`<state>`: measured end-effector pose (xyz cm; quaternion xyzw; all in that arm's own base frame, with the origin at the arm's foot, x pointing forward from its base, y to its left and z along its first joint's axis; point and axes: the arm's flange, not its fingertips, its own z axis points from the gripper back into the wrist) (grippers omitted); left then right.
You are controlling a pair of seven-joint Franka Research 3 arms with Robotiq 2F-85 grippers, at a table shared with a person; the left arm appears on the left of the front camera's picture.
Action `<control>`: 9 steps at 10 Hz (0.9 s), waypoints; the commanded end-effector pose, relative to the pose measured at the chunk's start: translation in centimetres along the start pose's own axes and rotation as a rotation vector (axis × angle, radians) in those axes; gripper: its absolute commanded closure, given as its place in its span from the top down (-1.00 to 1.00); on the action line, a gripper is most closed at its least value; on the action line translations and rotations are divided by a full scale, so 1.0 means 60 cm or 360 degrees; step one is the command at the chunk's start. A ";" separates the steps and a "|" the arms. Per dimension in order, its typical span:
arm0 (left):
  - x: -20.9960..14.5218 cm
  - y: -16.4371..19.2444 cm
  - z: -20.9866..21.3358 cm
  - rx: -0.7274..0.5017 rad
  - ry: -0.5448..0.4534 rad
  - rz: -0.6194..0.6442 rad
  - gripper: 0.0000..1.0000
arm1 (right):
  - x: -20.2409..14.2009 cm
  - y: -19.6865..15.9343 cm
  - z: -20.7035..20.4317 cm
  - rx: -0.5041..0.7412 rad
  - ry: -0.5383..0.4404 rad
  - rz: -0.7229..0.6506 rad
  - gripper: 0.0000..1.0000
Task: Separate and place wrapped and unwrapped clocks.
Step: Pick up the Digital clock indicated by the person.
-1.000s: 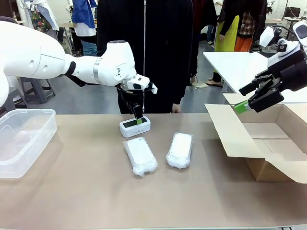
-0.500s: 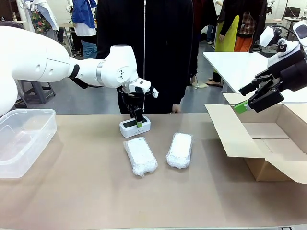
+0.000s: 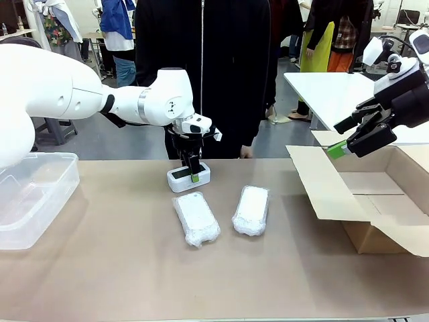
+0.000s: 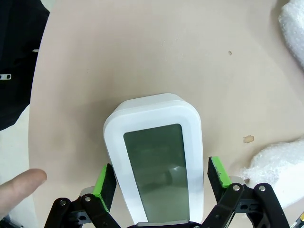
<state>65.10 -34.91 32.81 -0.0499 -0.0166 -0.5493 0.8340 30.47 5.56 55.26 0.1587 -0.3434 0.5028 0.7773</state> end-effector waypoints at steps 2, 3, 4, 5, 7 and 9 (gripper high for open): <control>0.021 0.023 -0.003 -0.0011 0.0036 0.0031 1.00 | -0.001 -0.001 -0.002 0.0035 -0.0030 0.0004 1.00; 0.020 0.027 -0.005 -0.0023 0.0036 0.0030 1.00 | -0.001 -0.001 -0.002 0.0035 -0.0030 0.0004 1.00; 0.021 0.028 -0.008 -0.0037 0.0047 0.0030 1.00 | -0.001 -0.001 -0.002 0.0035 -0.0030 0.0004 1.00; 0.019 0.028 -0.009 -0.0037 0.0064 0.0040 1.00 | -0.001 -0.001 -0.002 0.0035 -0.0030 0.0004 1.00; 0.015 0.029 -0.005 -0.0060 0.0088 0.0054 0.62 | -0.001 -0.001 -0.002 0.0035 -0.0030 0.0004 1.00; 0.017 0.029 -0.005 -0.0079 0.0100 0.0049 0.53 | -0.001 -0.001 -0.002 0.0035 -0.0030 0.0004 1.00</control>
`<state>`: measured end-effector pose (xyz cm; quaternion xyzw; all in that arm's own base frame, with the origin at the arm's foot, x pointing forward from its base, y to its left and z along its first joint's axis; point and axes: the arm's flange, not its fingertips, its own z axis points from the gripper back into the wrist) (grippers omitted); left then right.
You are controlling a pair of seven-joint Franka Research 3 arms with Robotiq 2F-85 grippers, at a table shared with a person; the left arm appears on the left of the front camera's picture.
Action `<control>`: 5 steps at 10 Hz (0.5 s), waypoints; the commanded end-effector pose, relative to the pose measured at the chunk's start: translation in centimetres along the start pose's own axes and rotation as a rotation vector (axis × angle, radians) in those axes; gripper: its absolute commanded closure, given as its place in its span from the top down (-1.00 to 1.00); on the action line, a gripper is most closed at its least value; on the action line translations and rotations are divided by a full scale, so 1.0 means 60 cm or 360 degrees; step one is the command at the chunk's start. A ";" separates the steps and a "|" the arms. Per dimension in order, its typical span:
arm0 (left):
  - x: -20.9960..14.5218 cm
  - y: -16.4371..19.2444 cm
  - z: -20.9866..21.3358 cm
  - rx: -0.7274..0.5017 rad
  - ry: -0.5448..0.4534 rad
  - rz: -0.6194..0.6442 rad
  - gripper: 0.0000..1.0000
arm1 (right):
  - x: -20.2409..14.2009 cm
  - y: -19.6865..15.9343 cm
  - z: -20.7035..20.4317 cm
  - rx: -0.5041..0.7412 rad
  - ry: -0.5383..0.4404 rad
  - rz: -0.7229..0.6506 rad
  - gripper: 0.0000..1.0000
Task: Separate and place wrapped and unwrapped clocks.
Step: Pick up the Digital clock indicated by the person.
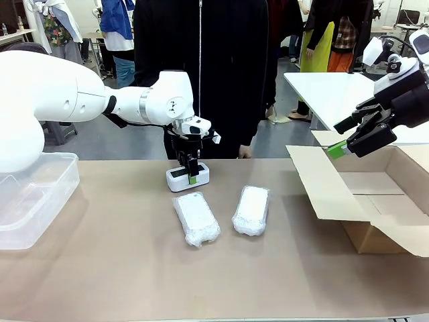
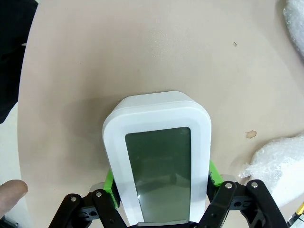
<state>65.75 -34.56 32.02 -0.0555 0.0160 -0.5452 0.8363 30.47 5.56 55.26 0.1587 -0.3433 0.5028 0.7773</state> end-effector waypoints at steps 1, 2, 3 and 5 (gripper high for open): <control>0.018 0.013 0.012 -0.0010 0.0013 0.0028 -0.15 | -0.001 -0.001 -0.002 0.0035 -0.0030 0.0004 1.00; 0.014 0.005 0.019 -0.0015 -0.0011 0.0039 -0.15 | -0.001 -0.001 -0.002 0.0035 -0.0030 0.0004 1.00; 0.005 -0.005 0.031 -0.0010 -0.0015 0.0047 -0.15 | -0.001 -0.001 -0.002 0.0035 -0.0030 0.0004 1.00; -0.021 -0.042 0.081 0.0013 -0.0031 0.0058 -0.15 | -0.001 -0.001 -0.002 0.0035 -0.0030 0.0004 1.00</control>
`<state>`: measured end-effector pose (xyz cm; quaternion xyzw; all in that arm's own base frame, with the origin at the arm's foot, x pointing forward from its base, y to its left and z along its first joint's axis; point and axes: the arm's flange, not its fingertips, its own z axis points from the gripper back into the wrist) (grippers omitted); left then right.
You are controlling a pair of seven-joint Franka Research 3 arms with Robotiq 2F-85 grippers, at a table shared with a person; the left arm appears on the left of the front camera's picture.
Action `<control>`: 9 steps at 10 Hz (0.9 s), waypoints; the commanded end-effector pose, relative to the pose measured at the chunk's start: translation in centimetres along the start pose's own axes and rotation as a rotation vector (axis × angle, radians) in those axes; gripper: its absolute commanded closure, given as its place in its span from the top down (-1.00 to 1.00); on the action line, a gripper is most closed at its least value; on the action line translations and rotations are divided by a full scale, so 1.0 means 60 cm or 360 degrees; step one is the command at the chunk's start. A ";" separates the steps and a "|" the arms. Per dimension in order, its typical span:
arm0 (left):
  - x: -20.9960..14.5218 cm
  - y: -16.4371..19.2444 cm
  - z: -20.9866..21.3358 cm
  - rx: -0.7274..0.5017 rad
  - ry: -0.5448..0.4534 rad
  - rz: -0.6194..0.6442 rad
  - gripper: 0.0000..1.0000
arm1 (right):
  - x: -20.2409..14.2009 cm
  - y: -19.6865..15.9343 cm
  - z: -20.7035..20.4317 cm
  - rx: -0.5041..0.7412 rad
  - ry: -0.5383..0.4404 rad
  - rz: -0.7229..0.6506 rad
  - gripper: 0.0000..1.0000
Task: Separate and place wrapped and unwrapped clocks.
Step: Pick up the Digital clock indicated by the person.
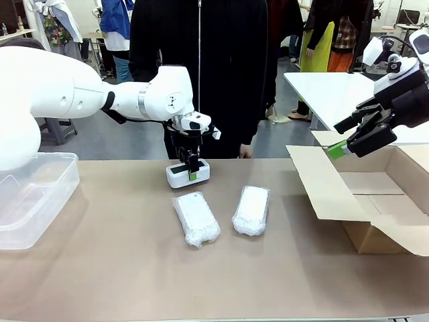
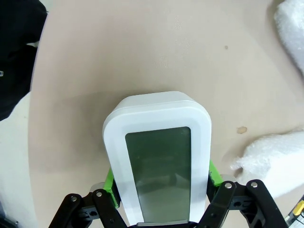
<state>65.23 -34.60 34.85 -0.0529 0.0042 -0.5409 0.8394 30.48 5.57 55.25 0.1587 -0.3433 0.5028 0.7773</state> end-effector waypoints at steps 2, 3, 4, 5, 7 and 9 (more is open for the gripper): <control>-0.054 -0.076 0.104 0.0077 -0.0044 0.0097 -0.15 | -0.001 -0.001 -0.002 0.0035 -0.0030 0.0004 1.00; -0.074 -0.104 0.138 0.0041 -0.0084 0.0048 -0.15 | -0.001 -0.001 -0.002 0.0035 -0.0030 0.0004 1.00; -0.098 -0.135 0.169 0.0013 -0.0139 -0.0002 -0.15 | -0.001 -0.001 -0.002 0.0035 -0.0030 0.0004 1.00; -0.127 -0.164 0.201 0.0046 -0.0189 0.0006 -0.15 | -0.001 -0.001 -0.002 0.0035 -0.0030 0.0004 1.00; -0.184 -0.226 0.260 0.0186 -0.0299 -0.0015 -0.15 | -0.001 -0.001 -0.002 0.0035 -0.0030 0.0004 1.00; -0.228 -0.283 0.294 0.0349 -0.0378 -0.0028 -0.15 | -0.001 -0.001 -0.002 0.0035 -0.0030 0.0004 1.00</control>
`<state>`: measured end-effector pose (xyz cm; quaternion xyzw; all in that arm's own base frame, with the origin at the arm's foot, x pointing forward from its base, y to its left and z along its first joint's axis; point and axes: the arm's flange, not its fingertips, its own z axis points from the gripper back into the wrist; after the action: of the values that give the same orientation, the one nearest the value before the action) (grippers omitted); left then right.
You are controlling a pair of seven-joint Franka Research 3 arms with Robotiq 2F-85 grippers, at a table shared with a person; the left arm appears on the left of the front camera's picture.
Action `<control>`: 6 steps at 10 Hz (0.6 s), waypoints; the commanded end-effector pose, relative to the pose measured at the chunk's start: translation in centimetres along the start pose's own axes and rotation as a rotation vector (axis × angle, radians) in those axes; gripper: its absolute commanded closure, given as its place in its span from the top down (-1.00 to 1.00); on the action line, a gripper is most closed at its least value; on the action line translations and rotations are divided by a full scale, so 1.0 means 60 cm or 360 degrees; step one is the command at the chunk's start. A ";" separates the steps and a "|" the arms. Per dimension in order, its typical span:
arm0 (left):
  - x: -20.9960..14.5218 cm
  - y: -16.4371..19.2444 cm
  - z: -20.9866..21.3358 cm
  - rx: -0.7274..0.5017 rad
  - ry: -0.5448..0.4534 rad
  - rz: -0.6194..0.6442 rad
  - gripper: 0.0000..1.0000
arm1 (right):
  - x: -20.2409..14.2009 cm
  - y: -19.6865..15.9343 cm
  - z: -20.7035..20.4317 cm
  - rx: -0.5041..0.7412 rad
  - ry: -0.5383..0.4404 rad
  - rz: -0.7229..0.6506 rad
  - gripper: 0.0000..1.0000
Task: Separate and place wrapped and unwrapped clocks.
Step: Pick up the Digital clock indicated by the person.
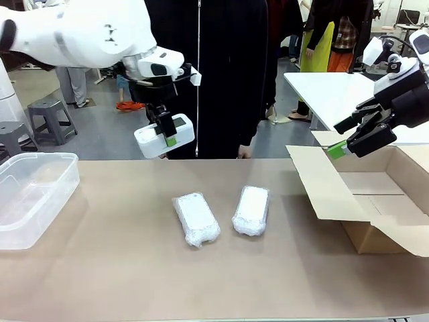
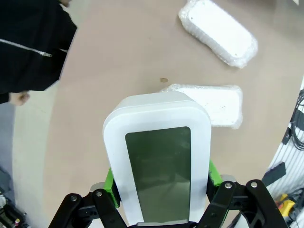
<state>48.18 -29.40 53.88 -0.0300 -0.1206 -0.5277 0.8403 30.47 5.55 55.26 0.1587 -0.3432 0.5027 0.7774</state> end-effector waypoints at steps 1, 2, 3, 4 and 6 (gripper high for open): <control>-0.064 -0.057 0.018 0.0145 -0.0111 -0.0066 -0.15 | -0.001 -0.001 -0.002 0.0034 -0.0030 0.0004 1.00; -0.071 -0.063 0.017 0.0167 -0.0139 -0.0080 -0.15 | -0.001 -0.001 -0.002 0.0034 -0.0030 0.0004 1.00; -0.063 -0.041 -0.002 0.0099 -0.0120 -0.0109 -0.15 | -0.001 -0.001 -0.002 0.0034 -0.0030 0.0004 1.00; -0.044 -0.051 0.033 0.0135 -0.0073 -0.0034 -0.15 | -0.001 -0.001 -0.002 0.0034 -0.0030 0.0004 1.00; -0.044 -0.051 0.033 0.0135 -0.0073 -0.0034 -0.15 | -0.001 -0.001 -0.002 0.0034 -0.0030 0.0004 1.00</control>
<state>43.72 -27.92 54.25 -0.0053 -0.1648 -0.5347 0.8288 30.47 5.55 55.26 0.1587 -0.3432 0.5027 0.7774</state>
